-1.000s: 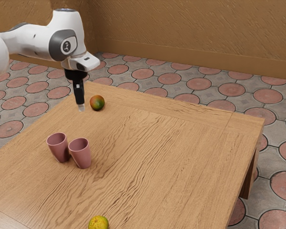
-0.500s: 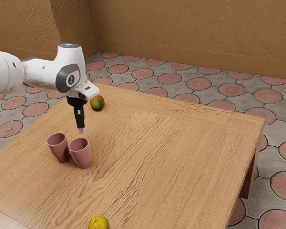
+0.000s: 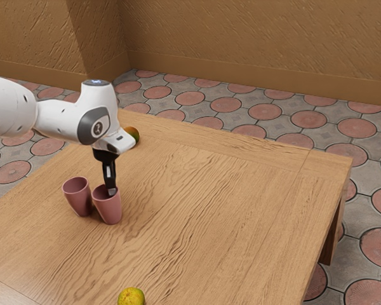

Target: Place the right cup onto the left cup

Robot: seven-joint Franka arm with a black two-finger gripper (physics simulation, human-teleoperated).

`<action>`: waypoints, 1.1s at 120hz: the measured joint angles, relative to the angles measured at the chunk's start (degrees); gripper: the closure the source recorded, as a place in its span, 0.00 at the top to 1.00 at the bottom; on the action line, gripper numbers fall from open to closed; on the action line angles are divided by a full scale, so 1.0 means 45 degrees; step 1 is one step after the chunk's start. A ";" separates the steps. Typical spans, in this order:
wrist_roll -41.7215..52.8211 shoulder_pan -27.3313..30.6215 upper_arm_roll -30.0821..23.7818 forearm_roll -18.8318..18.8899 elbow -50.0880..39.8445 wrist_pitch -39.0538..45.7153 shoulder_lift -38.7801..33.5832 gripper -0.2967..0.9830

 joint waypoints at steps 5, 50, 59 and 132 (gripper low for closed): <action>-0.0002 0.0012 -0.0002 -0.0006 -0.0068 0.0044 -0.0029 0.33; -0.0188 0.0138 -0.0004 0.0021 -0.0787 0.0341 -0.0474 0.17; -0.0185 0.0163 -0.0003 0.0097 -0.0804 0.0527 -0.0492 0.17; -0.0336 0.0687 0.0108 -0.0063 -0.0357 -0.0384 -0.3029 0.15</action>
